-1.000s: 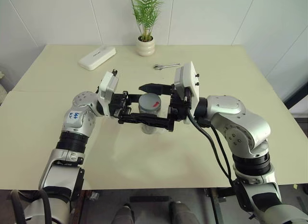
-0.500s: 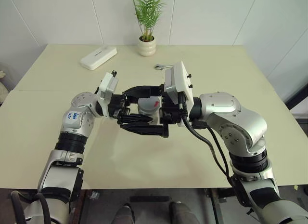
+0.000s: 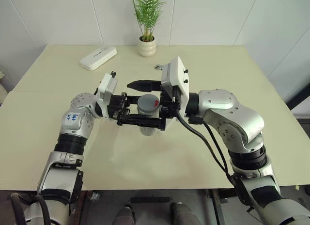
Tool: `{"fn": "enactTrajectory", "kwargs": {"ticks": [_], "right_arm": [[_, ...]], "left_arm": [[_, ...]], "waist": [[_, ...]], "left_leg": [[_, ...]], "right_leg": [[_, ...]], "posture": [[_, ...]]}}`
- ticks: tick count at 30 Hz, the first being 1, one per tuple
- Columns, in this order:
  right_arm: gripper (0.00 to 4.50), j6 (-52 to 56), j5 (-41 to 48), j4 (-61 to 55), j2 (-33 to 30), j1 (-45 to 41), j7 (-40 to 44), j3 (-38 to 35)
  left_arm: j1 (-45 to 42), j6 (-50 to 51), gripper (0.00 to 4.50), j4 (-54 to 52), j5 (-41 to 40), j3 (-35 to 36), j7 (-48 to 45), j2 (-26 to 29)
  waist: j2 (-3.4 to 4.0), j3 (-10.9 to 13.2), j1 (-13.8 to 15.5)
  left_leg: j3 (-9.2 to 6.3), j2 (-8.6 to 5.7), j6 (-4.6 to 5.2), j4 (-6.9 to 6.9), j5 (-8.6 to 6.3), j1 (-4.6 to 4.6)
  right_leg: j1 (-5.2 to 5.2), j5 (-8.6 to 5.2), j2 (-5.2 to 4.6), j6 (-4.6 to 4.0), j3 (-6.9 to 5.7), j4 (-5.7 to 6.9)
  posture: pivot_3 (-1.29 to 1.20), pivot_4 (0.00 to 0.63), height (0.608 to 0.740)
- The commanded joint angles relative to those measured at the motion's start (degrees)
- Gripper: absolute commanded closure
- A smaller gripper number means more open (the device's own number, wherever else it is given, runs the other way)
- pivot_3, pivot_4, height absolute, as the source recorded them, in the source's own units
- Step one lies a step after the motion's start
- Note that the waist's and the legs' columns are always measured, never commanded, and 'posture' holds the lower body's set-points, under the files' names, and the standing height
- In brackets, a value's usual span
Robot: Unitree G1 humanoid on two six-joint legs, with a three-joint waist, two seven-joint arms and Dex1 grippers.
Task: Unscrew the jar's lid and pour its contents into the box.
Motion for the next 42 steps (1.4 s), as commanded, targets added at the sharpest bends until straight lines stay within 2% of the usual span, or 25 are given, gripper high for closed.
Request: {"fn": "enactTrajectory", "kwargs": {"ticks": [1,23,42], "right_arm": [[0.00,-1.64,-0.65,-0.07,0.54,-1.04,-0.10,0.42],[0.00,-5.61,-4.71,7.27,0.63,-2.97,1.97,1.31],[0.00,-1.02,-2.20,6.29,-6.30,-1.99,3.04,-2.82]], "left_arm": [[0.55,-0.06,1.89,-2.77,-0.78,0.84,-5.29,0.39],[0.96,-0.01,1.89,-3.77,-0.84,1.28,-5.45,0.41],[2.07,0.93,1.90,-4.24,-1.38,2.57,-5.69,1.78]], "waist": [[0.00,0.00,-0.01],[0.00,0.00,-0.02],[0.00,0.00,0.01]], "left_leg": [[0.00,0.00,0.00,0.00,0.00,0.00],[0.00,0.00,-0.01,0.01,0.01,0.00],[-0.01,0.00,-0.01,0.01,0.01,0.00]], "right_leg": [[0.00,0.00,0.00,0.00,0.00,0.01],[0.00,0.00,0.00,0.00,0.00,0.02],[0.00,0.00,0.00,0.00,-0.01,0.02]], "posture": [[0.00,0.150,0.740],[0.00,0.150,0.740],[0.00,0.150,0.740]]}}
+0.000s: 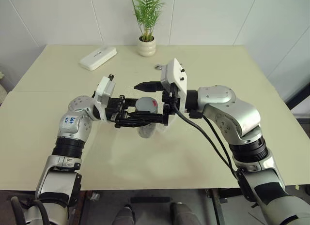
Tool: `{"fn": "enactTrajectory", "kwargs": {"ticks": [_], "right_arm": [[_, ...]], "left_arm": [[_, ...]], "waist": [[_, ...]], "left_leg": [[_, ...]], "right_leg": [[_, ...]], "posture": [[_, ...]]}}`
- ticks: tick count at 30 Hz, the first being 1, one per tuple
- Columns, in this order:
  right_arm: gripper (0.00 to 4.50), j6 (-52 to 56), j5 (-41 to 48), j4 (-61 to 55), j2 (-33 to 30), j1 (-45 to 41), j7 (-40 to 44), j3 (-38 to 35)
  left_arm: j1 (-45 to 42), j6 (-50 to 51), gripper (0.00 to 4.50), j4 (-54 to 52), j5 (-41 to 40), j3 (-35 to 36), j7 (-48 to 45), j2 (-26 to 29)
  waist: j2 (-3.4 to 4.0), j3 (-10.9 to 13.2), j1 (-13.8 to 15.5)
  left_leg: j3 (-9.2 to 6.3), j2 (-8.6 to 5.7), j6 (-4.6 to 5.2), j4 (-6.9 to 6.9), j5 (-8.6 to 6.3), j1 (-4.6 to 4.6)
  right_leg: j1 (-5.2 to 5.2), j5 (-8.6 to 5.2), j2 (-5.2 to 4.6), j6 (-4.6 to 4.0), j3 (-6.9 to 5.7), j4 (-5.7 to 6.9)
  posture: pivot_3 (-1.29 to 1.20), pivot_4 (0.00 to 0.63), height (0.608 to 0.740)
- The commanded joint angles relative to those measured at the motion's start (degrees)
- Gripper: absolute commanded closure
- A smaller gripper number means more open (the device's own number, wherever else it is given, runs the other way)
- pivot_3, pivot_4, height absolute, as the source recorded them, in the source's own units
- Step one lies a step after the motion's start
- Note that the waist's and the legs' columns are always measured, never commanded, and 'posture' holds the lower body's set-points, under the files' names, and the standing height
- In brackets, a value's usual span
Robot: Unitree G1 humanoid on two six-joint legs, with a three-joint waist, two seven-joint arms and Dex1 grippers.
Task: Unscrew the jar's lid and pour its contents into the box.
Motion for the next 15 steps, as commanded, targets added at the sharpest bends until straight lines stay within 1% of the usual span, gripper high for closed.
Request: {"fn": "enactTrajectory", "kwargs": {"ticks": [1,15], "right_arm": [[0.00,0.76,0.39,-1.57,-2.76,0.42,-0.54,-4.37],[0.00,4.92,5.39,-8.70,-7.94,3.76,0.18,-6.57]], "left_arm": [[0.21,-0.11,1.90,-2.16,-1.29,1.37,-5.70,1.22],[-0.79,-1.21,1.90,0.30,-0.26,1.63,-5.67,1.23]], "waist": [[0.00,0.00,0.04],[0.00,0.00,0.01]], "left_leg": [[0.00,0.00,0.00,0.00,0.00,0.00],[0.00,0.00,0.00,0.00,0.00,-0.01]], "right_leg": [[0.00,0.00,0.00,0.00,0.00,0.00],[0.00,0.00,0.00,0.00,0.00,-0.02]], "posture": [[0.00,0.150,0.740],[0.00,0.150,0.740]]}}
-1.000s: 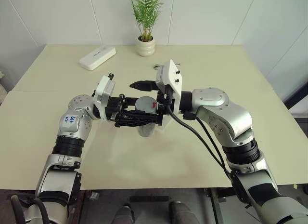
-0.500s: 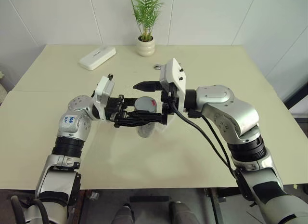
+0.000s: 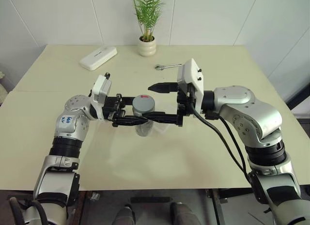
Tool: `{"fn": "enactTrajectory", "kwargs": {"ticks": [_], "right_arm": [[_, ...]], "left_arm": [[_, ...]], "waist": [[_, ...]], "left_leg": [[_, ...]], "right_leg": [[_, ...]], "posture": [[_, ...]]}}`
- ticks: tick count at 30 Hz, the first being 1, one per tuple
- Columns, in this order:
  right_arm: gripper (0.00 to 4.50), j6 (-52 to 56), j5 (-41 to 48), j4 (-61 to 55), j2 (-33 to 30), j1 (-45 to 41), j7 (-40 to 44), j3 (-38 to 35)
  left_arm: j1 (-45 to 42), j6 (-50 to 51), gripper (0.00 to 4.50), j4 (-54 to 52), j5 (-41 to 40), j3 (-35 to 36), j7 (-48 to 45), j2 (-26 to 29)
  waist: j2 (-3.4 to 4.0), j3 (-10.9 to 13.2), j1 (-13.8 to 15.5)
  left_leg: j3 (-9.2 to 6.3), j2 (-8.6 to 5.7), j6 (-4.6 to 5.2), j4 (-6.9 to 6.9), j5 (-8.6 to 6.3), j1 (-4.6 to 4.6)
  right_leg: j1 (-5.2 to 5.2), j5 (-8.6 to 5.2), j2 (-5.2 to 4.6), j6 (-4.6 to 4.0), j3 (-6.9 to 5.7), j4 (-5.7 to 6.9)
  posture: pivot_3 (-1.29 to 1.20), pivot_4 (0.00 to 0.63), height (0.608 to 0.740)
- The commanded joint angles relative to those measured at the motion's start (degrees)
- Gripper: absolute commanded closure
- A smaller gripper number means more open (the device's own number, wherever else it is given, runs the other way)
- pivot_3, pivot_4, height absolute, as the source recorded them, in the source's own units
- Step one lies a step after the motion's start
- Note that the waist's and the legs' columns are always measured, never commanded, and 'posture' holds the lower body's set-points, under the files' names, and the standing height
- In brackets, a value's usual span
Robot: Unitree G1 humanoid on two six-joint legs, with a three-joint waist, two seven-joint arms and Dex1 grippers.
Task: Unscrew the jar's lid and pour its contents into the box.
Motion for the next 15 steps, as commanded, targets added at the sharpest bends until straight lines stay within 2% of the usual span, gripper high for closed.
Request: {"fn": "enactTrajectory", "kwargs": {"ticks": [1,9,15], "right_arm": [[0.00,1.10,1.92,-4.21,-1.43,0.58,-0.20,-2.42],[0.00,3.73,4.25,-8.46,-4.36,3.22,0.18,-3.13],[0.00,6.31,6.80,-9.41,-5.62,2.06,-2.12,-7.07]], "left_arm": [[-0.87,-0.99,1.90,0.00,-0.29,0.71,-5.67,0.43],[-1.88,-2.04,1.90,2.11,0.08,0.61,-5.76,0.10],[-2.34,-2.52,1.90,3.34,0.16,0.71,-6.24,0.21]], "waist": [[0.00,0.00,-0.03],[0.00,0.00,0.04],[0.00,0.00,0.03]], "left_leg": [[0.00,0.00,0.00,0.00,0.00,0.00],[0.00,0.00,0.00,0.02,0.00,-0.02],[-0.01,0.00,0.00,0.03,0.00,-0.03]], "right_leg": [[0.00,0.00,0.00,0.00,0.00,0.00],[0.00,0.00,0.00,0.00,0.00,-0.01],[0.00,0.00,0.00,0.00,-0.01,-0.01]], "posture": [[0.00,0.150,0.740],[0.00,0.150,0.740],[0.00,0.150,0.740]]}}
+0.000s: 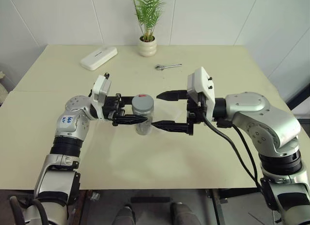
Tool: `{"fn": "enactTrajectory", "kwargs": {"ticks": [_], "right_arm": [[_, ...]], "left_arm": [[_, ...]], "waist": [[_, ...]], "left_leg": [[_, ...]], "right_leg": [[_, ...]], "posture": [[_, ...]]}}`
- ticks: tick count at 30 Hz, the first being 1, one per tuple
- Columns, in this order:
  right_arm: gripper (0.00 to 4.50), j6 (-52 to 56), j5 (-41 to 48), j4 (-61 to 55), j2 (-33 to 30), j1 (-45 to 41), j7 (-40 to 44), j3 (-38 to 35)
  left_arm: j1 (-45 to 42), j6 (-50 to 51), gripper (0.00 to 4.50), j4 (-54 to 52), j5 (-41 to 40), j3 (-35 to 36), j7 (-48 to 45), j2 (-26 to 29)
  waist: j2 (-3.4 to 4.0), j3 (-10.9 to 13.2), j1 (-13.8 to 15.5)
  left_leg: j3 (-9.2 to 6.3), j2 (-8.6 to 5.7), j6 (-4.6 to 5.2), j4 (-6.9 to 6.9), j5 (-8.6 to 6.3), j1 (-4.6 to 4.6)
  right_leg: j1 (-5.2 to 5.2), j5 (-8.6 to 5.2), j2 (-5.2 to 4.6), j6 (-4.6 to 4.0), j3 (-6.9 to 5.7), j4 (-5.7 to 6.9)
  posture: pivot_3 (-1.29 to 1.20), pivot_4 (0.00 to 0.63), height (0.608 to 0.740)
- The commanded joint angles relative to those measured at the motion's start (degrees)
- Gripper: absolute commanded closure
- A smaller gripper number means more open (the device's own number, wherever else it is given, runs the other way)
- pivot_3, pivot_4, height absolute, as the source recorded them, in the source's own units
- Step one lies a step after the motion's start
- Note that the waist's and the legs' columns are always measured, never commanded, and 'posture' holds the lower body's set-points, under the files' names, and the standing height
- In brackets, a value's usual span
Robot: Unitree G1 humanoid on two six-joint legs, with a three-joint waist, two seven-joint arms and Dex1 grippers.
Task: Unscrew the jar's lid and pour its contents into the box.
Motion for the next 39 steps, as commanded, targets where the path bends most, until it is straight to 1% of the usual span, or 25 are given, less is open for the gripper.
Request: {"fn": "enactTrajectory", "kwargs": {"ticks": [1,7,13,16,19,30,39], "right_arm": [[0.00,1.47,3.31,-2.00,0.36,-2.29,-2.06,-3.84],[0.00,2.16,7.07,-0.93,5.36,-4.47,-5.20,-4.58],[0.00,0.62,6.45,1.39,8.21,-6.21,-4.34,-1.81],[0.00,-0.77,6.06,4.51,11.32,-8.00,-3.07,0.46],[0.00,-2.14,4.44,7.11,12.70,-9.03,-1.97,2.25],[0.00,-8.53,-2.40,15.93,14.48,-12.15,2.81,6.68],[0.00,-10.99,-6.84,19.39,15.84,-12.47,3.05,7.45]], "left_arm": [[-1.64,-1.15,1.90,-0.31,-0.16,0.68,-6.31,0.39],[-1.64,-2.24,1.90,-0.58,-0.91,0.16,-6.39,-0.49],[-1.27,-1.97,1.90,-2.25,-2.28,-0.61,-6.39,-1.05],[-1.06,-1.95,1.90,-2.82,-2.30,-0.90,-6.39,-1.24],[-0.77,-1.74,1.90,-3.44,-2.35,-0.88,-6.39,-1.40],[-0.38,-1.24,1.90,-3.98,-1.98,-0.41,-6.17,-1.52],[-0.81,-1.07,1.90,-3.39,-1.80,-0.35,-6.18,-1.46]], "waist": [[0.00,0.00,-0.05],[0.00,0.00,-0.02],[0.00,0.00,0.03],[0.01,0.00,-0.27],[0.01,0.00,-0.19],[0.02,0.01,-0.18],[0.02,0.01,-0.17]], "left_leg": [[0.00,0.00,0.00,0.00,0.00,0.01],[0.00,0.00,0.00,0.00,0.00,0.02],[-0.03,0.00,0.00,0.03,0.00,-0.03],[-0.03,0.00,0.00,0.03,0.00,-0.01],[-0.06,0.00,0.00,0.03,0.00,0.00],[-0.07,0.00,0.00,0.06,0.00,0.00],[-0.08,0.00,-0.01,0.07,0.01,-0.01]], "right_leg": [[0.00,0.00,0.00,0.00,0.00,0.01],[0.00,0.00,0.00,0.00,0.00,0.04],[0.00,0.00,-0.01,0.00,-0.02,0.02],[0.00,0.00,0.00,0.00,-0.02,0.04],[0.00,0.00,0.01,0.00,-0.03,0.09],[0.00,0.00,0.02,0.00,-0.05,0.11],[0.00,0.00,0.01,0.00,-0.06,0.12]], "posture": [[0.00,0.150,0.740],[0.00,0.150,0.740],[0.00,0.150,0.740],[0.00,0.150,0.740],[0.00,0.150,0.740],[0.00,0.150,0.740],[0.00,0.150,0.740]]}}
